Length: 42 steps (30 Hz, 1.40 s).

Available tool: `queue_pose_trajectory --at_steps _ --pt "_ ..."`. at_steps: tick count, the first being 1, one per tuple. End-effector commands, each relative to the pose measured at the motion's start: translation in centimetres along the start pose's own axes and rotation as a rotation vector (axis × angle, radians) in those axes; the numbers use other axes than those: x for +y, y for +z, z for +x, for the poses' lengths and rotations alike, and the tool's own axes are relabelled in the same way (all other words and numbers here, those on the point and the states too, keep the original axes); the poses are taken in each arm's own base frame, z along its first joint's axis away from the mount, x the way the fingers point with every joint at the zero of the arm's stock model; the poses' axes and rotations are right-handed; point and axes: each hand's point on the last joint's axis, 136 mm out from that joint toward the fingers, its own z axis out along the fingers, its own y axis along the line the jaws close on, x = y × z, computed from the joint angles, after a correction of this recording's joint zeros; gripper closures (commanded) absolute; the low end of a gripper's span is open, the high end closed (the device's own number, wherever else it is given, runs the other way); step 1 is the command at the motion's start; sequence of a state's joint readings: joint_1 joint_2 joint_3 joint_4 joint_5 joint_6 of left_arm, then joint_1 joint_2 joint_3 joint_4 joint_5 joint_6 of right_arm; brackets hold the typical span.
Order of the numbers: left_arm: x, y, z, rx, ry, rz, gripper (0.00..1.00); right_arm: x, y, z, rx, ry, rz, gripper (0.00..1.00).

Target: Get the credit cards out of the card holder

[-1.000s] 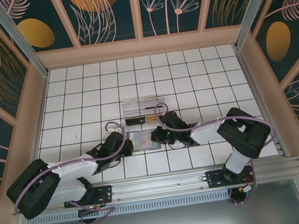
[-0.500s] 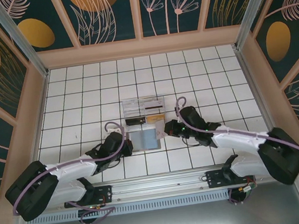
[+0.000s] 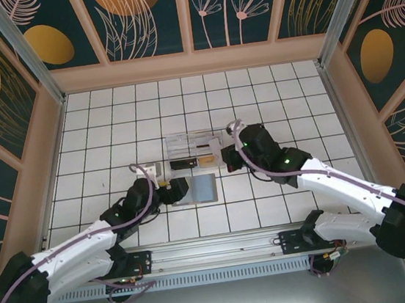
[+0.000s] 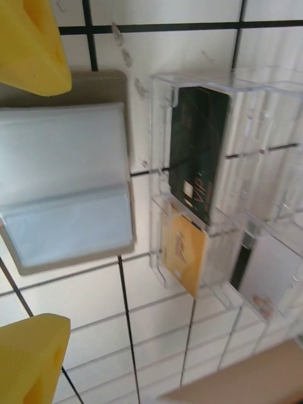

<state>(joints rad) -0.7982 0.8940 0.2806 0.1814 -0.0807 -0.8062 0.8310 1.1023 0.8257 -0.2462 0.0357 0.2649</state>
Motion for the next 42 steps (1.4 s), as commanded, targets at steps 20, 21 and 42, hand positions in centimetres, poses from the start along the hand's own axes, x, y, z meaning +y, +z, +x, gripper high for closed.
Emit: queue_pose_trajectory --at_steps 20,21,42 --pt "1.6 -2.9 -0.4 -0.123 -0.054 0.041 0.01 -0.5 5.7 -2.8 0.235 -1.324 0.266 1.00" --pt "1.6 -2.9 -0.3 -0.121 -0.054 0.041 0.01 -0.8 6.0 -2.6 0.252 -1.335 0.266 1.00" --pt "1.8 -2.5 -0.1 -0.108 -0.049 0.027 0.01 -2.6 10.0 -0.6 0.315 -1.343 0.246 1.00"
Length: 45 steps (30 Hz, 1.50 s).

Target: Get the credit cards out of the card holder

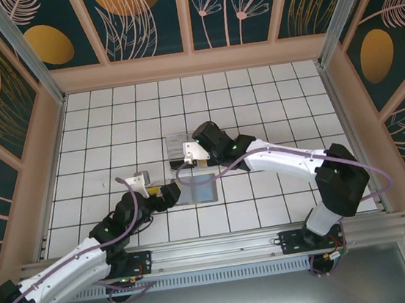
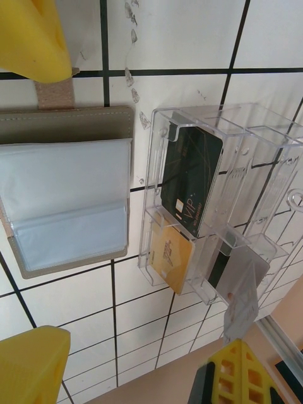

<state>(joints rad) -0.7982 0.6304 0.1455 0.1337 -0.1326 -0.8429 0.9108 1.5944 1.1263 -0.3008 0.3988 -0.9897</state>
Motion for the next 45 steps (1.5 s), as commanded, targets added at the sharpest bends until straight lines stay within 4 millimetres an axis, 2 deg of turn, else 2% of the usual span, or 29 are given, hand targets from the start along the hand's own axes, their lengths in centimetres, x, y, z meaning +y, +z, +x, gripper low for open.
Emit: queue_pose_trajectory --at_steps 1,14,15,16,18,21,33,39,45 --pt "0.0 0.0 -0.3 -0.015 -0.004 -0.001 0.01 0.0 1.1 0.1 -0.007 0.007 0.002 1.00" --pt "0.1 -0.1 -0.2 -0.010 0.006 -0.002 0.01 0.5 3.1 0.1 0.019 0.051 -0.012 0.99" --pt "0.2 -0.1 -0.1 -0.009 0.006 -0.004 0.01 0.4 3.3 0.2 0.024 0.064 -0.010 0.86" --pt "0.2 -0.1 -0.1 -0.009 0.007 -0.004 0.02 0.3 3.4 0.1 0.026 0.070 -0.007 0.81" --pt "0.3 -0.1 0.0 -0.008 0.008 -0.004 0.01 0.0 3.5 -0.1 0.029 0.081 0.000 0.79" --pt "0.2 -0.1 -0.1 -0.009 0.010 -0.002 0.02 -0.3 3.8 0.2 0.046 0.072 0.021 0.64" --pt "0.1 0.0 0.0 -0.008 0.012 0.001 0.01 -4.2 3.7 1.4 0.097 0.109 0.188 0.64" --pt "0.2 0.0 0.1 -0.005 0.012 -0.001 0.01 -4.7 3.7 1.6 0.100 0.156 0.204 0.64" --pt "0.4 0.0 0.2 0.000 0.010 -0.011 0.01 -5.0 2.2 1.9 0.077 0.274 0.201 0.64"
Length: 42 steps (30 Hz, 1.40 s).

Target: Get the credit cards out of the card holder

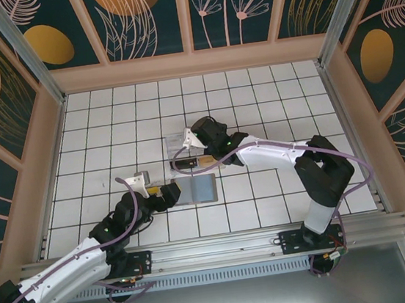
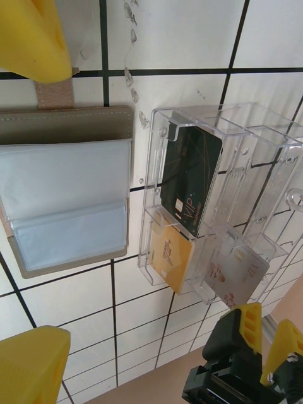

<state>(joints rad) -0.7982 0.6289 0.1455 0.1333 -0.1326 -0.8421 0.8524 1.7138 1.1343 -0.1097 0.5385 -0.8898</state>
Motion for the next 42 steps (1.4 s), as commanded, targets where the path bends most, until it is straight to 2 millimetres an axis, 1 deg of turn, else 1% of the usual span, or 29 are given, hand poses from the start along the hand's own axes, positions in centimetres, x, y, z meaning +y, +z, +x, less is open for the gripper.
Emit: queue_pose_trajectory --at_steps 1,3,6,10,13,15,17,20,21,24,27,29,31,32,35,39,41,42 --pt "0.4 0.1 0.2 0.003 0.008 -0.012 0.01 -2.1 -1.8 -0.1 -0.021 0.134 0.036 0.64" --pt "0.3 0.2 0.2 0.006 0.008 -0.013 0.01 -2.0 -2.6 0.1 -0.037 0.206 0.022 0.64" --pt "0.2 0.4 0.2 0.014 0.001 -0.016 0.01 -1.9 -4.2 0.1 -0.082 0.381 -0.016 0.65" --pt "-0.4 0.7 0.4 0.035 -0.015 0.002 0.01 -0.1 -6.6 -0.1 -0.149 0.621 -0.148 0.64" --pt "-0.8 1.1 0.6 0.058 -0.033 0.009 0.05 1.4 -8.0 0.0 -0.191 0.817 -0.249 0.67" --pt "-0.9 1.4 0.9 0.076 -0.047 0.008 0.09 3.2 -8.6 0.1 -0.197 0.953 -0.345 0.69" --pt "-1.0 1.7 1.1 0.093 -0.061 0.005 0.13 5.3 -8.7 0.3 -0.184 1.041 -0.432 0.71" --pt "-1.3 2.1 1.1 0.103 -0.080 0.005 0.24 8.8 -8.3 0.8 -0.161 1.187 -0.542 0.74" --pt "-1.5 2.3 1.0 0.103 -0.088 0.006 0.29 9.7 -8.0 1.0 -0.157 1.230 -0.555 0.75" --pt "-2.1 2.7 0.9 0.112 -0.101 0.016 0.43 12.7 -8.0 0.7 -0.145 1.277 -0.648 0.75" --pt "-2.6 3.3 1.2 0.140 -0.106 0.033 0.56 14.5 -7.7 0.5 -0.124 1.271 -0.674 0.78" --pt "-2.7 3.8 1.7 0.168 -0.105 0.030 0.59 15.4 -7.2 0.7 -0.100 1.268 -0.677 0.78" --pt "-2.3 4.3 2.3 0.198 -0.103 0.008 0.62 15.9 -6.7 0.7 -0.083 1.264 -0.682 0.79" --pt "-1.9 4.6 2.7 0.213 -0.102 -0.012 0.64 16.3 -6.5 0.8 -0.073 1.261 -0.687 0.79" --pt "-0.2 5.2 3.9 0.251 -0.089 -0.100 0.65 16.8 -6.1 0.9 -0.055 1.257 -0.688 0.79" --pt "2.1 5.3 4.8 0.273 -0.086 -0.208 0.68 17.4 -5.6 1.3 -0.022 1.247 -0.681 0.79" --pt "2.8 5.3 5.1 0.282 -0.082 -0.238 0.68 17.6 -5.5 1.4 -0.014 1.246 -0.679 0.79" --pt "2.8 5.4 5.3 0.288 -0.084 -0.233 0.68 17.7 -5.4 1.5 -0.009 1.243 -0.679 0.79"
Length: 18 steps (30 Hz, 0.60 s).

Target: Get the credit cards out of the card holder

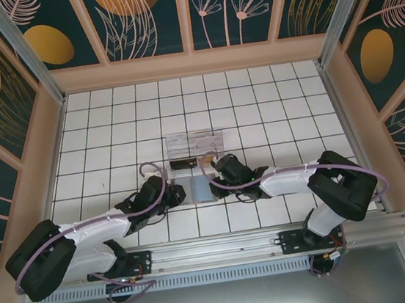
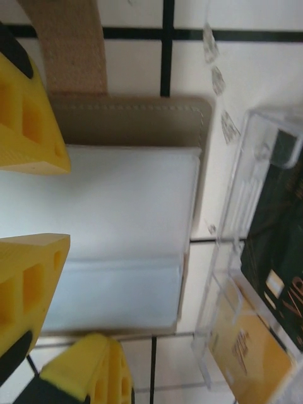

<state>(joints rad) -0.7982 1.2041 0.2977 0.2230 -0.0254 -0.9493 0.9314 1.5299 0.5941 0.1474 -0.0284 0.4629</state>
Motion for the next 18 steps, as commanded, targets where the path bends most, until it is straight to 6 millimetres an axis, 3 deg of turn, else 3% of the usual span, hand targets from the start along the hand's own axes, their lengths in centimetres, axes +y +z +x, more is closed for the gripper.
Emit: queue_pose_trajectory --at_steps 1,8,18 --pt "0.3 0.4 -0.1 0.002 -0.012 -0.027 0.68 0.6 0.4 -0.5 -0.010 0.015 -0.018 0.79" --pt "-1.5 2.0 1.1 0.078 -0.027 0.066 0.73 0.6 0.6 -0.5 -0.004 0.012 -0.011 0.78" --pt "-4.5 1.4 0.6 0.085 -0.026 0.196 0.72 0.2 1.2 0.0 0.017 0.014 0.004 0.78"
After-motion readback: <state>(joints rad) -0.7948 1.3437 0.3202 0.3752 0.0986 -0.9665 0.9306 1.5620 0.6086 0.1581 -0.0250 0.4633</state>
